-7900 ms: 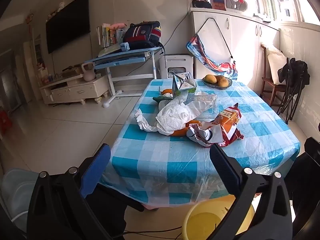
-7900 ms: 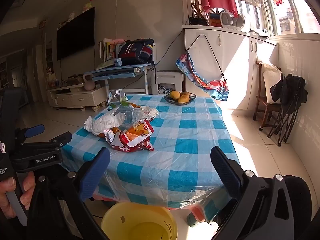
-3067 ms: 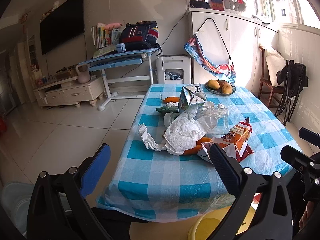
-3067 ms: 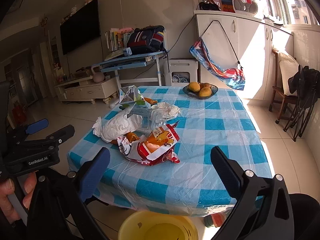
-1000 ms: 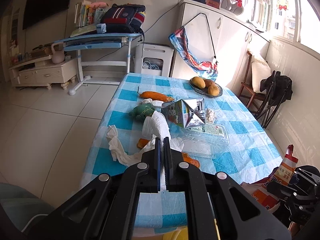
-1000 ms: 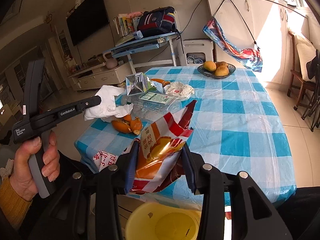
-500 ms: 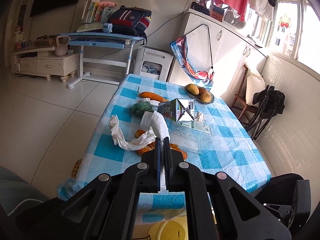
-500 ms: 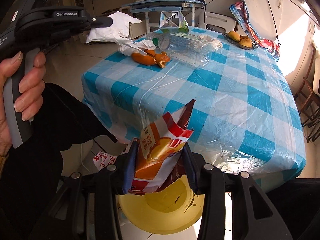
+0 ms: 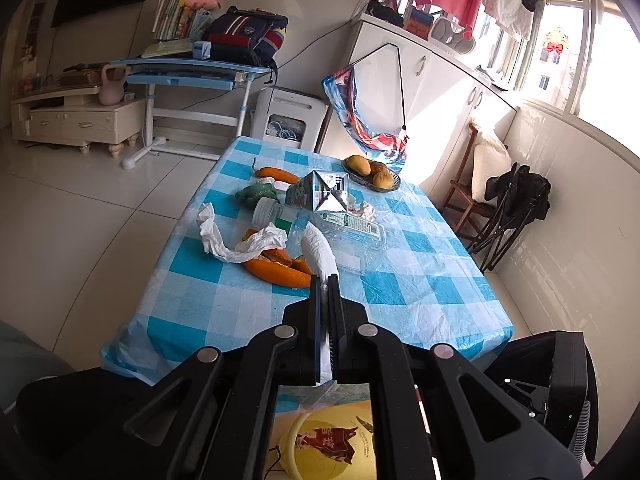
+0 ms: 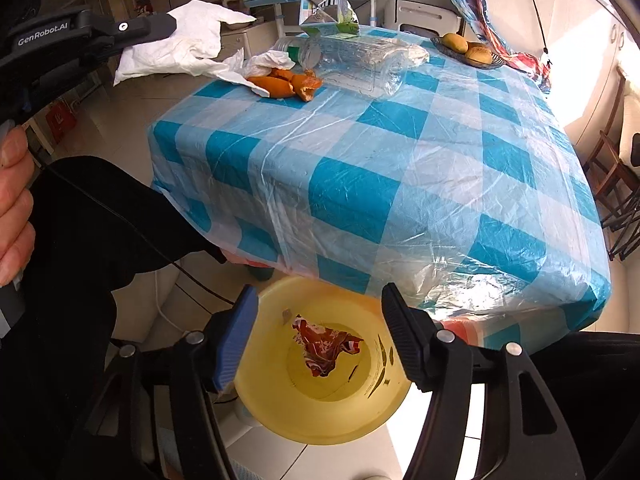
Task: Collect trash
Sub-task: 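Drop the chip bag into the yellow bucket with the right tool while the left drops tissue there, then grasp an orange peel with the right tool while the left tool reaches for white tissue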
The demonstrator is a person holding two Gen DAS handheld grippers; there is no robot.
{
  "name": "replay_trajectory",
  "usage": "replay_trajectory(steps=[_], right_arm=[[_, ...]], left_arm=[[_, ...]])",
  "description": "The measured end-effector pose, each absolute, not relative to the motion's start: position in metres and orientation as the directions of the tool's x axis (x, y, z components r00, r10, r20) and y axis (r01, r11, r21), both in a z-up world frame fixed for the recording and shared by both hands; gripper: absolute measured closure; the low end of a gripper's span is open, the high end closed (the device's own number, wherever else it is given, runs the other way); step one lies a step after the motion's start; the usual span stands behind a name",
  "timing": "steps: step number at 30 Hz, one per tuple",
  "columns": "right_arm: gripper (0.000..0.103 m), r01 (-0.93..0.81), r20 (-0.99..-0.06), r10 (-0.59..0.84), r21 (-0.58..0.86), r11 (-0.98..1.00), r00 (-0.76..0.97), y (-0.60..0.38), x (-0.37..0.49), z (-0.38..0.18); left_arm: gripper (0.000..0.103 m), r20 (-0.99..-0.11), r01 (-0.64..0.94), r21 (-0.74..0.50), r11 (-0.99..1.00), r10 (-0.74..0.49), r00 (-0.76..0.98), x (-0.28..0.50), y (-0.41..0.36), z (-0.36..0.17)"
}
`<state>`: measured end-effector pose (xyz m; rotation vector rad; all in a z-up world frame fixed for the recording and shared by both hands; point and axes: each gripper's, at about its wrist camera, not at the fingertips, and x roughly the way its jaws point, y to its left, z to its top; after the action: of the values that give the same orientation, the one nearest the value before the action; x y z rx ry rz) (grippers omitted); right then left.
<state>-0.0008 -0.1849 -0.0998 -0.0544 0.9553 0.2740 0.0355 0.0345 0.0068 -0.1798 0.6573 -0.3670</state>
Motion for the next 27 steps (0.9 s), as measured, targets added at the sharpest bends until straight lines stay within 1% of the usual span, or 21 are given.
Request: replay_trajectory(steps=[5,9,13,18,21,22,23,26,27], right_arm=[[0.029,-0.136,-0.685,0.236,0.198,0.971,0.689,-0.222,-0.007,-0.069],[0.027,-0.05,-0.589,0.204,0.267,0.962,0.782,-0.249,-0.016,-0.051],[0.026,-0.004,-0.544,0.184,0.316,0.949,0.819,-0.265,-0.021,-0.044],[0.026,0.001,-0.535,0.19,0.335,0.942,0.823,-0.269,-0.02,-0.044],[0.025,-0.008,-0.533,0.197,0.335,0.942,0.823,-0.269,-0.02,-0.045],[0.025,-0.01,-0.533,0.198,0.335,0.942,0.823,-0.27,-0.021,-0.045],[0.025,-0.011,-0.532,0.199,0.335,0.942,0.823,-0.269,-0.021,-0.045],[0.025,-0.013,-0.531,0.2,0.336,0.942,0.824,-0.27,-0.022,-0.045],[0.025,-0.013,-0.531,0.2,0.335,0.942,0.824,-0.269,-0.022,-0.045]], left_arm=[[0.099,-0.588,0.321,-0.266,0.909,-0.417,0.693,0.019,0.015,0.0],[0.099,-0.624,0.37,-0.248,0.895,-0.439,0.646,0.002,-0.007,-0.013],[0.099,-0.666,0.412,-0.236,0.88,-0.455,0.591,-0.014,-0.026,-0.029],[0.097,-0.738,0.469,-0.226,0.854,-0.464,0.49,-0.028,-0.046,-0.052],[0.081,-0.781,0.485,-0.215,0.848,-0.447,0.435,-0.032,-0.054,-0.066],[0.07,-0.786,0.482,-0.204,0.852,-0.437,0.438,-0.033,-0.054,-0.068],[0.062,-0.784,0.476,-0.198,0.857,-0.43,0.448,-0.033,-0.053,-0.068],[0.053,-0.764,0.449,-0.192,0.873,-0.42,0.49,-0.032,-0.044,-0.06],[0.052,-0.757,0.436,-0.188,0.88,-0.412,0.507,-0.032,-0.041,-0.058]])
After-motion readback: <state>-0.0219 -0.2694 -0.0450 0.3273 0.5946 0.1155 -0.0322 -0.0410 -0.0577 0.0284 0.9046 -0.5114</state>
